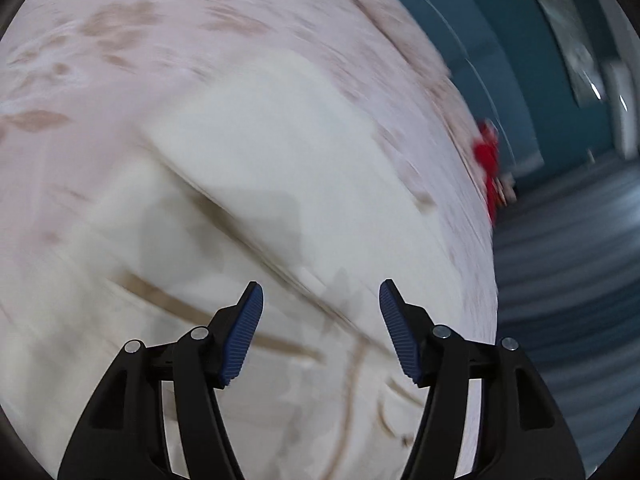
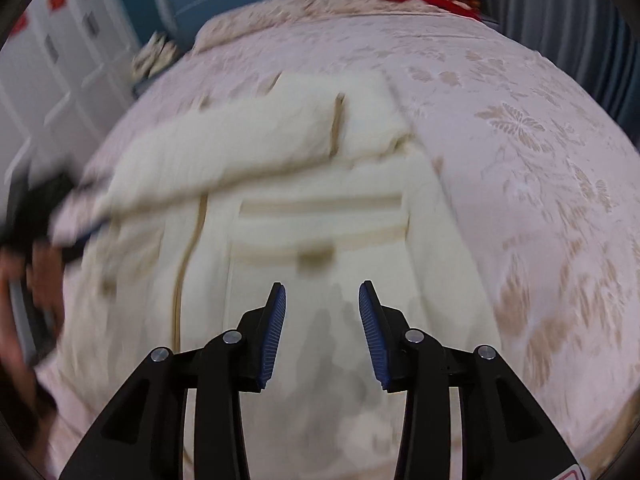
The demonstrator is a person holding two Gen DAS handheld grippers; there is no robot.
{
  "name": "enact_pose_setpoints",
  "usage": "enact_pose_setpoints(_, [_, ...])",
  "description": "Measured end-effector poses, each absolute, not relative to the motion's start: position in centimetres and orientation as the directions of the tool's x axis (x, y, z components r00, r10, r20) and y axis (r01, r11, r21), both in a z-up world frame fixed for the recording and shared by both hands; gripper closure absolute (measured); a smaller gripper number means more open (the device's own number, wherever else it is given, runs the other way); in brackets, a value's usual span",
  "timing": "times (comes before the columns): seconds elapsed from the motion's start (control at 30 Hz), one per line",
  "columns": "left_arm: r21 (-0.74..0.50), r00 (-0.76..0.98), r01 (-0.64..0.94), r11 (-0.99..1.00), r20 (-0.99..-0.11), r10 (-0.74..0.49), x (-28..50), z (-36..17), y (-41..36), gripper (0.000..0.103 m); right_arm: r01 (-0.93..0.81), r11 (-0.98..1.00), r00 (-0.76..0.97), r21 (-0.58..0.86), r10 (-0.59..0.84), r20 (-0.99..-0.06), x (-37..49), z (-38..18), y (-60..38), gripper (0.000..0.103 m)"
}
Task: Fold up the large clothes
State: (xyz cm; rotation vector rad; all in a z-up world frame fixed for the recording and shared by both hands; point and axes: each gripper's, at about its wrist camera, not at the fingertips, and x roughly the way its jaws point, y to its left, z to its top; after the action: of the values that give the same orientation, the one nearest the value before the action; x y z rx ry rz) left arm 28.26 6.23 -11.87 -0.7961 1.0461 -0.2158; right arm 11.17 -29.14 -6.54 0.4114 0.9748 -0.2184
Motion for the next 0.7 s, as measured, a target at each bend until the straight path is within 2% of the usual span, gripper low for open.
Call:
enact_pose_setpoints(0.13, [-0.692,0.539,-0.31,0.652,-0.693,-0.479,30.0,-13.0,10.9,0.045,0.421,0.852,0.566,0.31,0.021,-0.824,16.8,-7.2,-32.2,0.061])
enact_pose_setpoints(0.27, [-0.75,0.564,-0.4,0.527,-0.654,-0.503,30.7,-15.0,13.7,0.045,0.46,0.824,0.553,0.331,0.026,-0.833,20.5,-8.7,-33.6,0.058])
enact_pose_setpoints(0.37, [-0.78,0.579,-0.429,0.456,-0.625,-0.524,30.5,-16.3,15.0,0.045,0.49,0.809,0.539,0.325,0.011,-0.842,22.8,-9.9,-34.3,0.055])
enact_pose_setpoints(0.47, [-0.774,0.58,-0.424,0.47,-0.631,-0.515,30.9,-16.5,14.9,0.048,0.484,0.795,0.526,0.365,0.069,-0.848,24.3,-11.1,-34.4,0.055])
enact_pose_setpoints(0.5, [-0.769,0.578,-0.427,0.476,-0.637,-0.51,31.1,-16.5,15.3,0.054,0.47,0.799,0.512,0.375,0.099,-0.853,25.0,-11.6,-34.1,0.057])
enact_pose_setpoints(0.53, [-0.763,0.572,-0.433,0.48,-0.645,-0.507,31.4,-16.6,15.4,0.065,0.458,0.809,0.501,0.368,0.107,-0.859,25.4,-11.8,-33.8,0.064])
enact_pose_setpoints(0.63, [-0.748,0.574,-0.454,0.484,-0.661,-0.484,32.0,-16.1,15.9,0.086,0.39,0.873,0.507,0.292,0.061,-0.86,26.3,-10.4,-32.3,0.101])
enact_pose_setpoints(0.7, [-0.745,0.585,-0.438,0.504,-0.661,-0.469,32.8,-15.1,16.1,0.094,0.341,0.883,0.595,0.323,0.064,-0.801,26.3,-7.3,-32.2,0.101])
